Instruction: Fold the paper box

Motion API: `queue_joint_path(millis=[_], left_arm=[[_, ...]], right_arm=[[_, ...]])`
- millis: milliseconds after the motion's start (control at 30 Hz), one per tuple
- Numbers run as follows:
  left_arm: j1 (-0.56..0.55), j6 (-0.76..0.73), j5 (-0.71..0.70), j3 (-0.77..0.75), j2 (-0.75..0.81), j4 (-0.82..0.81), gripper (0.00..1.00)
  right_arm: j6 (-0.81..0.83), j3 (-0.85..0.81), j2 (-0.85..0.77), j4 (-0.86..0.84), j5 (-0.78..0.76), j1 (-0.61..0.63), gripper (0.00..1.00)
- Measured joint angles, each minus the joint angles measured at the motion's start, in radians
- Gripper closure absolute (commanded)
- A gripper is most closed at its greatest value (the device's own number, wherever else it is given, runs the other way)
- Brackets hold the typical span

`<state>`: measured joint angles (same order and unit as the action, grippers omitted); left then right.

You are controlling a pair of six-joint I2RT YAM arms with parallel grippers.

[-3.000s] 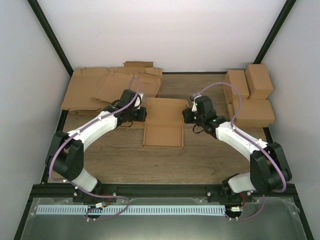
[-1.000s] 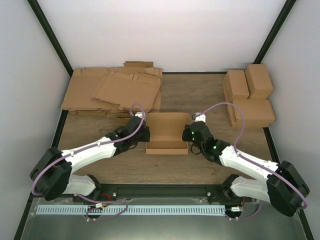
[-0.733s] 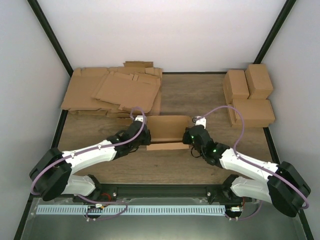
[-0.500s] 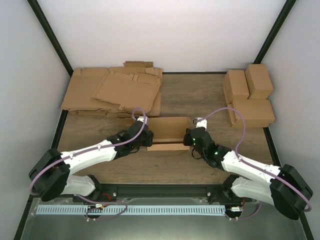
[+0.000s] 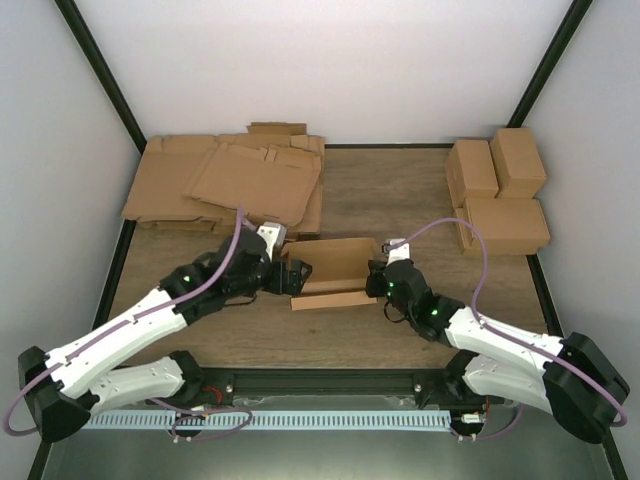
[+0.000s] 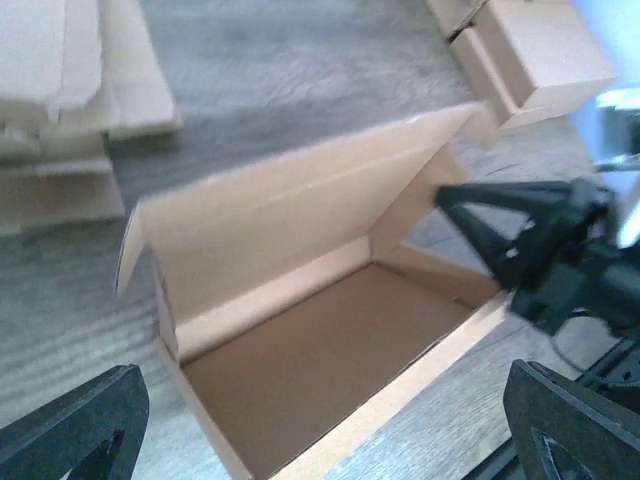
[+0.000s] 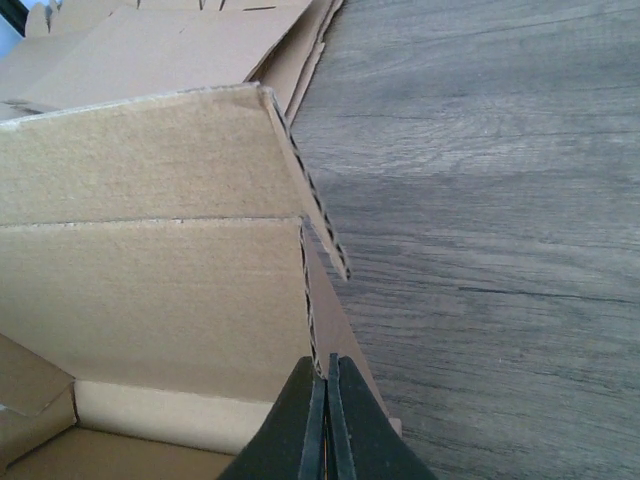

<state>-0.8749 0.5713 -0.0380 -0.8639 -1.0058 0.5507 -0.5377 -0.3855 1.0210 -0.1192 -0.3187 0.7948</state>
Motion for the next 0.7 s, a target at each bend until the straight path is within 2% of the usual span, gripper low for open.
queue_joint_path(millis=[100,200,233,300,367,467,633,700], left_arm=[[0.001,-0.064,0.006,-0.133,-0.025,0.087,0.0],[0.006,-0.161,0.009,-0.288,-0.126,0.176,0.03],[0.007,-0.193,0.009,-0.33,-0.167,0.198,0.1],[0.011,-0.265,0.015,-0.393,-0.245,0.237,0.32],[0.013,-0.336,0.035,-0.439,-0.32,0.267,0.43],[0.013,-0.426,0.066,-0.473,-0.406,0.294,0.42],[0.013,-0.523,0.076,-0.482,-0.494,0.299,0.25],[0.013,-0.542,0.055,-0.483,-0.516,0.298,0.23]], right_arm=[[0.031,0.008,-0.001,-0.017,0.016,0.0,0.99],[0.063,0.008,0.001,-0.025,0.034,0.0,0.99],[0.075,0.008,0.003,-0.027,0.039,0.0,0.99],[0.095,0.008,0.006,-0.033,0.053,0.0,0.99],[0.117,0.008,0.012,-0.044,0.071,0.0,0.99],[0.143,0.006,0.029,-0.064,0.092,0.0,0.99],[0.171,-0.002,0.053,-0.086,0.113,0.0,0.99],[0.179,-0.002,0.055,-0.089,0.118,0.0,0.99]])
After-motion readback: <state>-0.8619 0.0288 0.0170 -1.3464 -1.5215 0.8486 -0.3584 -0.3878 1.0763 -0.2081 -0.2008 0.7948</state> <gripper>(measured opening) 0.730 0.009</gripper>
